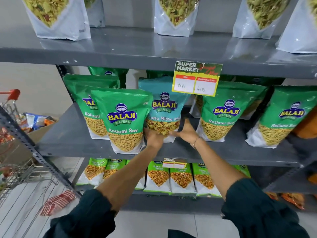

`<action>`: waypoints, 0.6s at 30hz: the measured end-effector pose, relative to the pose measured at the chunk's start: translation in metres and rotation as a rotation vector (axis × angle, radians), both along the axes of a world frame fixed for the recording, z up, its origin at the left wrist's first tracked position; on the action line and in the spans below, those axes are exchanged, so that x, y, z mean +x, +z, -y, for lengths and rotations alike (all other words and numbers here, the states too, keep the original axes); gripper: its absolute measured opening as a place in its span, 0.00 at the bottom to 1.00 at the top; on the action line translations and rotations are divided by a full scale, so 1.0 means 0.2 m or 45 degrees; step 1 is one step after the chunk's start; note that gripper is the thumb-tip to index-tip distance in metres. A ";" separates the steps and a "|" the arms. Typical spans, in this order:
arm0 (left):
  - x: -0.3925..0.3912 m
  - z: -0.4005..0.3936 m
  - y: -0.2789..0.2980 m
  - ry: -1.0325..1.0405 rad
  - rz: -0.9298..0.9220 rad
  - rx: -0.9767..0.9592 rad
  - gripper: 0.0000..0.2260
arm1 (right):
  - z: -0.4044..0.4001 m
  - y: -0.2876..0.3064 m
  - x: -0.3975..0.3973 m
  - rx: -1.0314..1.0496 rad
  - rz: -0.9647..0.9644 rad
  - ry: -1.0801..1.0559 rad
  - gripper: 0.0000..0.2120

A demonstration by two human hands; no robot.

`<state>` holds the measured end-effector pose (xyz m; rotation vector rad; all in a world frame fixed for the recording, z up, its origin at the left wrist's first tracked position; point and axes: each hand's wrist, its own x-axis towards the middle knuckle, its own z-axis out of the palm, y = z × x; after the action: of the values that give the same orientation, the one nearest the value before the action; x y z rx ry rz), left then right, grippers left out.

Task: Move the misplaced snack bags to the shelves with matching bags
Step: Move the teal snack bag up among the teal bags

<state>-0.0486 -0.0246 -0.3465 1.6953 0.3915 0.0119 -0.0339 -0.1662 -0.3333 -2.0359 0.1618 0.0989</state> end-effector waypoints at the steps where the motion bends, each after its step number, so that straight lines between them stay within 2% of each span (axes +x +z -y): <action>1: 0.01 -0.01 -0.01 -0.006 0.001 0.017 0.36 | 0.01 0.00 0.02 0.023 0.001 0.021 0.50; 4: 0.06 -0.03 -0.07 -0.090 0.063 0.067 0.31 | 0.03 -0.02 0.06 0.205 0.107 0.165 0.28; 7: 0.08 -0.04 -0.06 -0.165 0.207 0.128 0.24 | 0.03 -0.03 0.04 0.291 0.186 0.193 0.21; 10: 0.09 -0.04 -0.05 -0.331 0.244 0.212 0.28 | 0.04 -0.04 -0.01 0.170 0.294 0.113 0.19; 14: 0.08 -0.02 0.00 -0.501 0.206 0.317 0.30 | 0.00 -0.08 -0.12 0.109 0.391 -0.073 0.25; 18: 0.06 0.02 0.02 -0.627 0.148 0.421 0.25 | -0.02 -0.13 -0.22 0.106 0.496 -0.230 0.22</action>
<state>-0.0375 -0.0295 -0.3415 2.0683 -0.1309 -0.1945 -0.0771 -0.1630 -0.3592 -1.9083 0.0932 -0.3958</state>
